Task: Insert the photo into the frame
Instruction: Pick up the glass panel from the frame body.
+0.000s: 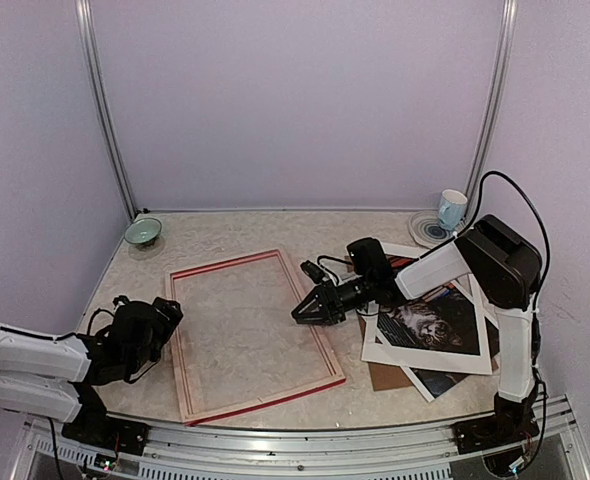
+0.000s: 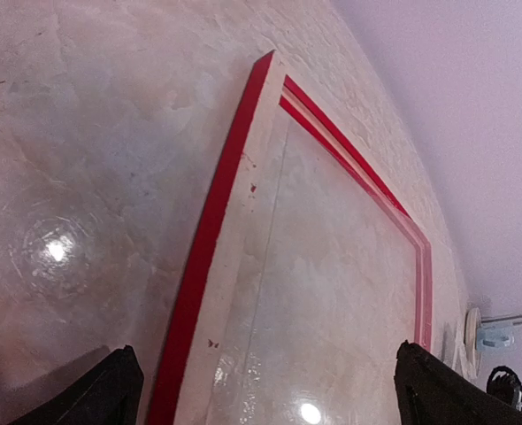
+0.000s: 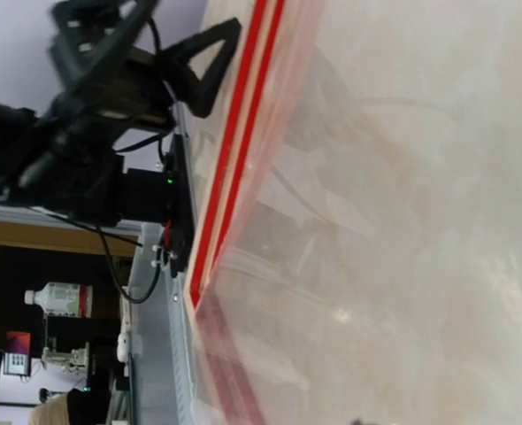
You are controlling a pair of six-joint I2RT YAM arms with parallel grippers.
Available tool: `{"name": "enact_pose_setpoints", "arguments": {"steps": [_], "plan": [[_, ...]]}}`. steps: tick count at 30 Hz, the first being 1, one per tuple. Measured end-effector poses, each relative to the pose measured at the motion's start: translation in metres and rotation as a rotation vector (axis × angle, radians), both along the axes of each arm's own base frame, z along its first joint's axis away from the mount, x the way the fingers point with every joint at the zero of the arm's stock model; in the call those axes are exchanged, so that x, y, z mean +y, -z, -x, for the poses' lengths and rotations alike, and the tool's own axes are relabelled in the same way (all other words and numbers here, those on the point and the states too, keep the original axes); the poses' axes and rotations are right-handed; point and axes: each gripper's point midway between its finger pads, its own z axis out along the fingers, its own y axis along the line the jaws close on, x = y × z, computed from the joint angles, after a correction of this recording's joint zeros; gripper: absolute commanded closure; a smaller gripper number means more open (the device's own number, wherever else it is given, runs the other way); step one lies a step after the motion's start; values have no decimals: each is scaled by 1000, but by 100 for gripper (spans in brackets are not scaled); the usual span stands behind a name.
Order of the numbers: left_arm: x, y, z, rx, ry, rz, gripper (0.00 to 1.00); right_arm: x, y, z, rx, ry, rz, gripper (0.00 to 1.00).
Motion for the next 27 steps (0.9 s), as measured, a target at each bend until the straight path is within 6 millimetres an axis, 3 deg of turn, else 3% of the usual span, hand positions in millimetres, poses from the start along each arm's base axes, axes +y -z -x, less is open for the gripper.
{"name": "enact_pose_setpoints", "arguments": {"steps": [5,14,27], "plan": [[34,16,8,40,-80,-25,1,3,-11,-2,-25,-5,-51,64],[34,17,5,37,-86,-21,1,5,-20,-2,-8,-8,-81,74],[30,17,0,31,-85,-16,1,-4,13,2,99,14,114,71]]}}
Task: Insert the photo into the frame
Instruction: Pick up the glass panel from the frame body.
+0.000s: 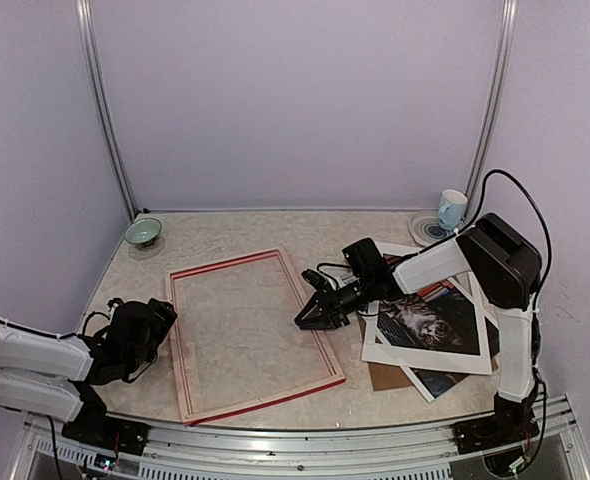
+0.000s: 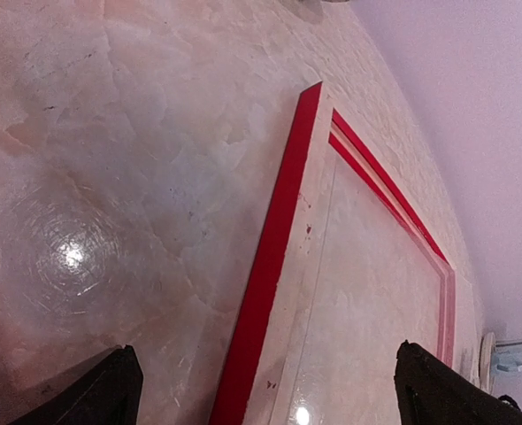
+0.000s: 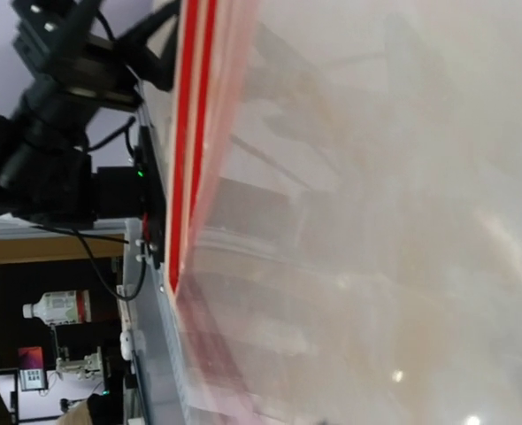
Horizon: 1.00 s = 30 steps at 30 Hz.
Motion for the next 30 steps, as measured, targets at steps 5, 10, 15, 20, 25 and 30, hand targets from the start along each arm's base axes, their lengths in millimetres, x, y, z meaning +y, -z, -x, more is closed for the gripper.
{"name": "enact_pose_setpoints", "arguments": {"steps": [5,10,15,20,25,30], "plan": [[-1,0,-2,-2,2,0,1,-2,5,3,23,-8,27,95],[-2,0,-3,-4,2,2,1,-1,5,3,41,-14,21,100],[0,-1,-4,-6,-3,13,1,2,-1,3,50,-22,-25,100],[9,-2,1,-26,-25,41,1,3,-7,7,64,-30,-74,100],[14,-3,6,-37,-33,50,1,4,-18,9,77,-36,-132,100],[15,-3,6,-37,-40,59,1,5,-32,11,104,-34,-197,100]]}}
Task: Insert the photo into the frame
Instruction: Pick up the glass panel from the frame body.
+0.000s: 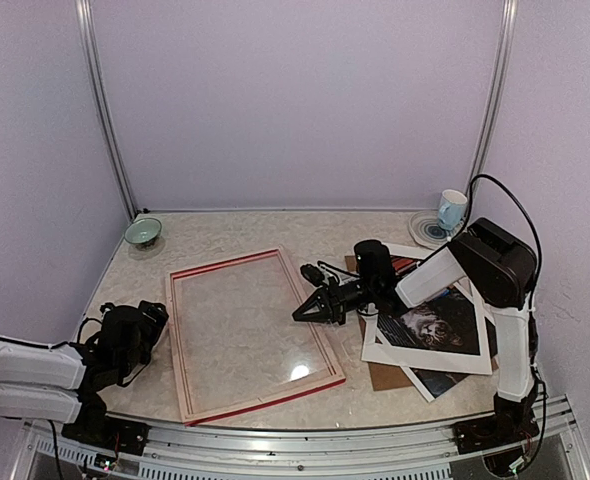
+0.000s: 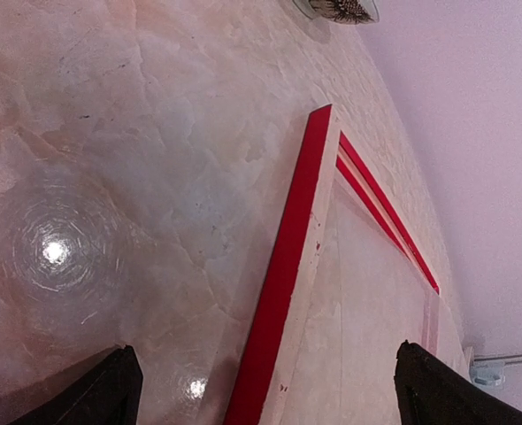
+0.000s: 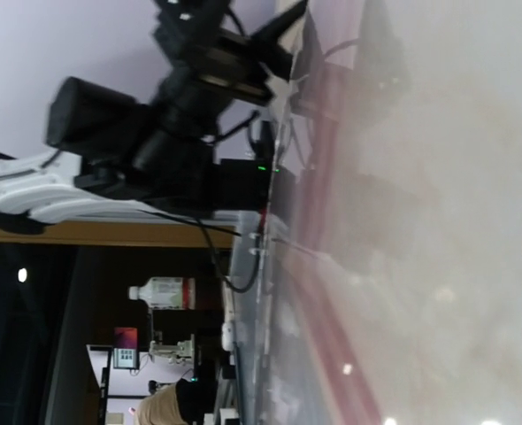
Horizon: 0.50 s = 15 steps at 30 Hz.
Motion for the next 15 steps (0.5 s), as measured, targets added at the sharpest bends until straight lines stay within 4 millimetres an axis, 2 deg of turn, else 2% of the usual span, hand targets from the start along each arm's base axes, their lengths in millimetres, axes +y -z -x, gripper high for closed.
{"name": "enact_pose_setpoints", "arguments": {"steps": [6,15], "plan": [[0,0,0,-4,-5,7,1,3,-16,-3,-10,4,-64,100],[1,0,0,-4,-9,13,1,6,-30,-5,-37,-3,-110,100]]}}
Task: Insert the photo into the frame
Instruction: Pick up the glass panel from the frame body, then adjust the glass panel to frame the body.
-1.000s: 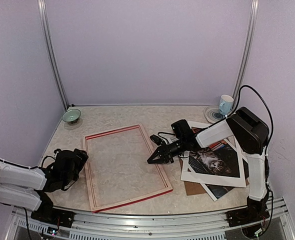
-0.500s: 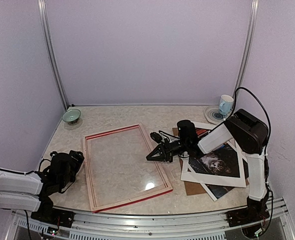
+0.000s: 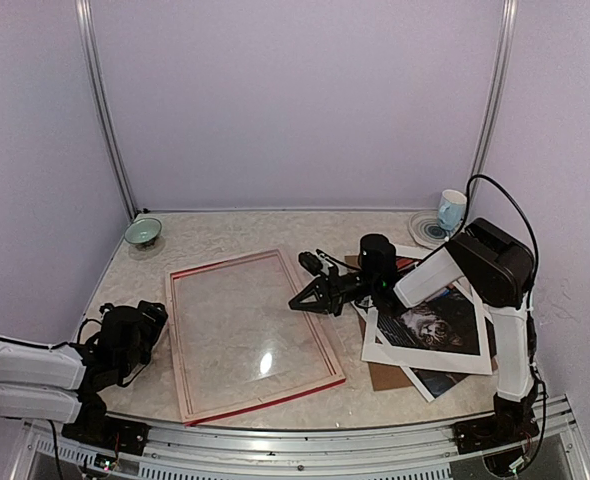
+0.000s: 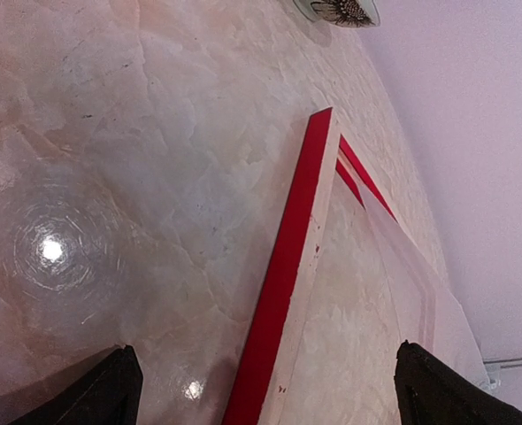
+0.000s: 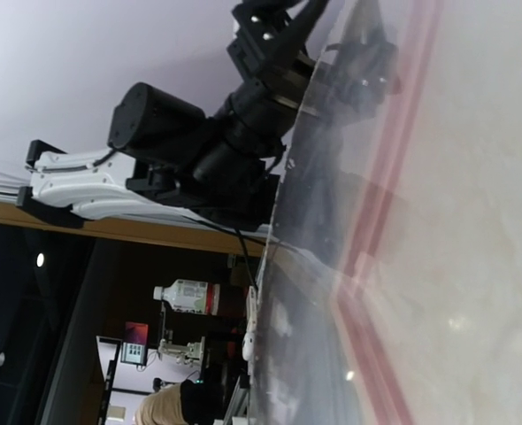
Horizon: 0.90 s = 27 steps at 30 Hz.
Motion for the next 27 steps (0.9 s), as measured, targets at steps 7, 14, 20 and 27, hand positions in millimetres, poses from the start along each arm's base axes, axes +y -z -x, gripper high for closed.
{"name": "enact_pose_setpoints", "arguments": {"steps": [7,14,20,27], "plan": [[1,0,1,-2,-10,13,1,3,-5,-3,-19,-3,-18,100],[4,-1,4,-6,-17,18,1,4,10,-5,-2,-3,-2,100],[7,-1,7,-10,-23,23,1,4,37,-6,39,-3,34,100],[8,-1,8,-11,-31,29,1,3,47,-8,58,2,42,100]]}}
